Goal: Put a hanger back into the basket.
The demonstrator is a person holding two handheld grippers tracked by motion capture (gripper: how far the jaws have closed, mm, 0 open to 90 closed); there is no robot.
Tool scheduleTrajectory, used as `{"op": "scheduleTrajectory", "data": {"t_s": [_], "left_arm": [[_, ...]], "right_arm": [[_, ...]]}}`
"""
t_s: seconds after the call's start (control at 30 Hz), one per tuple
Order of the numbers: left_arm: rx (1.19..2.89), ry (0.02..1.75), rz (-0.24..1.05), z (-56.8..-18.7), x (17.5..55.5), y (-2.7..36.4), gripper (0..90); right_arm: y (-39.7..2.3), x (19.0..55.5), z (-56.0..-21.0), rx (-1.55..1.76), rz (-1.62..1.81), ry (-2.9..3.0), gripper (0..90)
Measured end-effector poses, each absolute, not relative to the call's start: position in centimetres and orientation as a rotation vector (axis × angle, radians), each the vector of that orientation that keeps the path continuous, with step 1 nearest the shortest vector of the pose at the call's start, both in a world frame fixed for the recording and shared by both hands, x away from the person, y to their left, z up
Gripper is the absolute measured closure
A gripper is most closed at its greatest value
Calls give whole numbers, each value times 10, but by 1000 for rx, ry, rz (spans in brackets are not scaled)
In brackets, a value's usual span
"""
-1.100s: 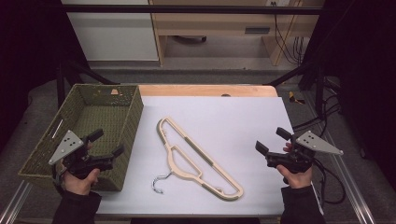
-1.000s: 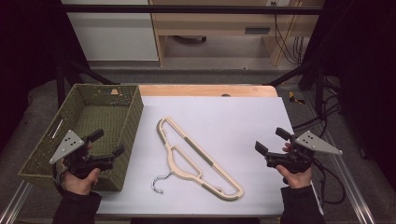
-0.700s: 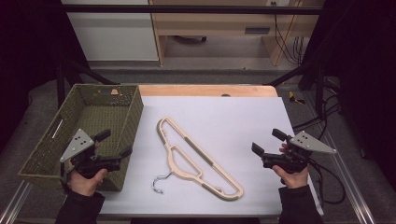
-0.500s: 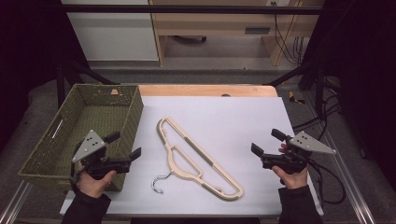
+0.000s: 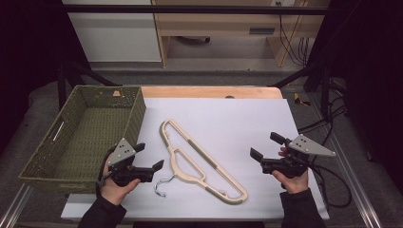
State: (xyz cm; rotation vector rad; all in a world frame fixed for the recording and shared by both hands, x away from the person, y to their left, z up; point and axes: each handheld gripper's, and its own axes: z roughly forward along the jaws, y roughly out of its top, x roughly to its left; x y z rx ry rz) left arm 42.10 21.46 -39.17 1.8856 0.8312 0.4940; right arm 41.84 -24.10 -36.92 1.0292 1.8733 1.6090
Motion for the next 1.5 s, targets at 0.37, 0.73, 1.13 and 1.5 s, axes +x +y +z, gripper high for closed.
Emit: {"op": "scheduleTrajectory", "data": {"t_s": [0.37, 0.73, 1.13, 1.5], "left_arm": [[2011, 854, 412, -424, 430, 197, 182], [2129, 883, 347, -456, 436, 185, 391], [2196, 907, 272, -466, 440, 181, 658], [2218, 901, 188, -470, 441, 178, 834]], "right_arm": [[-234, 419, -372, 1011, 1598, 1911, 48], [-233, 419, -373, 1011, 1606, 1916, 48], [-229, 421, -376, 1009, 1598, 1939, 49], [-220, 423, -380, 1000, 1584, 1976, 49]]}}
